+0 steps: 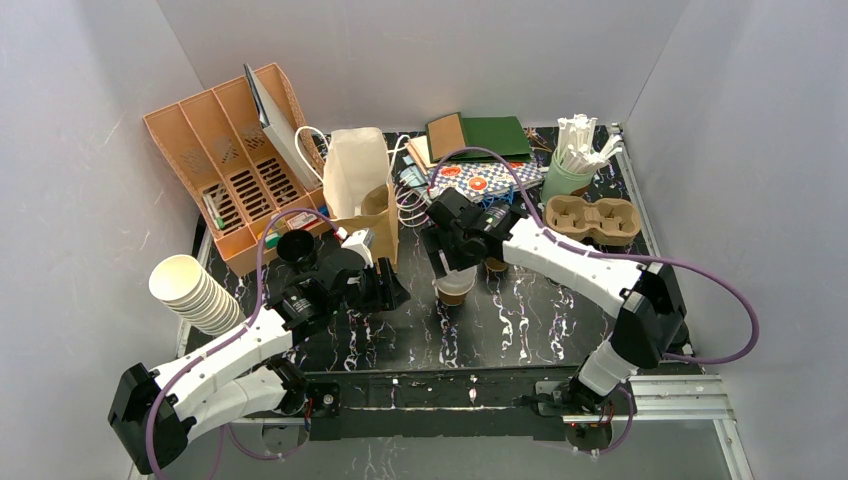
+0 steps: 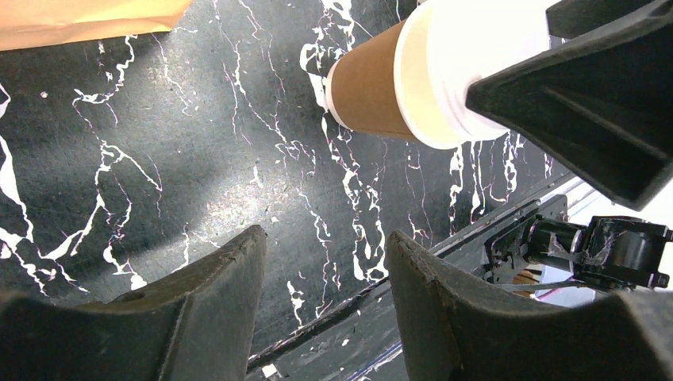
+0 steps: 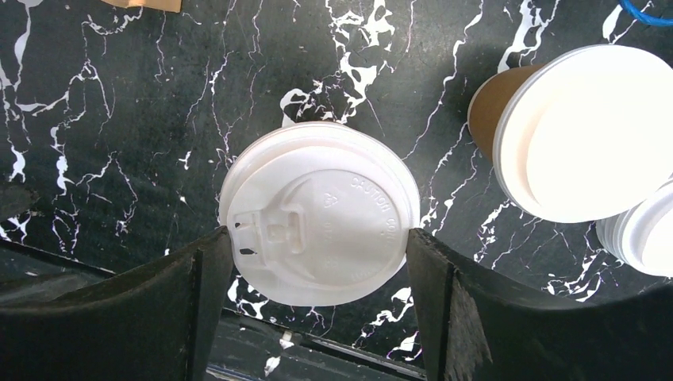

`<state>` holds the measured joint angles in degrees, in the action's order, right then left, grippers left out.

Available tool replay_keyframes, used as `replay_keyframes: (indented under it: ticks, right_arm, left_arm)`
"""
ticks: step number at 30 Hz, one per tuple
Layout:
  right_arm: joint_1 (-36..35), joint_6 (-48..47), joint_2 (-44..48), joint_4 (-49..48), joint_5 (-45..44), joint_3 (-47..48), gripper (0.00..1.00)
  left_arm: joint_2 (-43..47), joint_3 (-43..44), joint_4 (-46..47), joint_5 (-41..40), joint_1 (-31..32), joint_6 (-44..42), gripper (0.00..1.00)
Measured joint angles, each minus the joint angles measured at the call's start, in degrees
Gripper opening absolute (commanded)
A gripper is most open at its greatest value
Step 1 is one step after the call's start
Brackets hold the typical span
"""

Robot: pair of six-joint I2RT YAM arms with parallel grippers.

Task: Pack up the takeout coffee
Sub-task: Close the cup lid on the coffee cup.

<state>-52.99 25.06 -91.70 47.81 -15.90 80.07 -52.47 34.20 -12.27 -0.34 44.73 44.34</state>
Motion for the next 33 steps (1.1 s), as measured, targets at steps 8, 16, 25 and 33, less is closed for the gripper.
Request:
replay_keyframes:
  ticks: [8, 16, 25, 33]
  right_arm:
    - [0.0, 0.24, 3.37, -0.87, -0.26, -2.97, 0.84]
    - [0.0, 0.24, 6.51, -4.55, -0.85, -9.09, 0.83]
    - [0.0, 0.0, 6.82, -8.09, -0.63, -9.88, 0.83]
    - [0.0, -0.26, 6.56, -9.03, -0.46, -10.23, 0.84]
  left_arm:
    - [0.0, 0.0, 0.11, 0.0, 0.0, 0.02, 0.55]
    - [0.0, -0.09, 0.76, 0.0, 0.0, 0.0, 0.53]
    - [0.02, -2.23, 3.39, 0.22, 0.0, 0.48, 0.52]
    - [0.28, -2.47, 4.13, 0.26, 0.0, 0.7, 0.52]
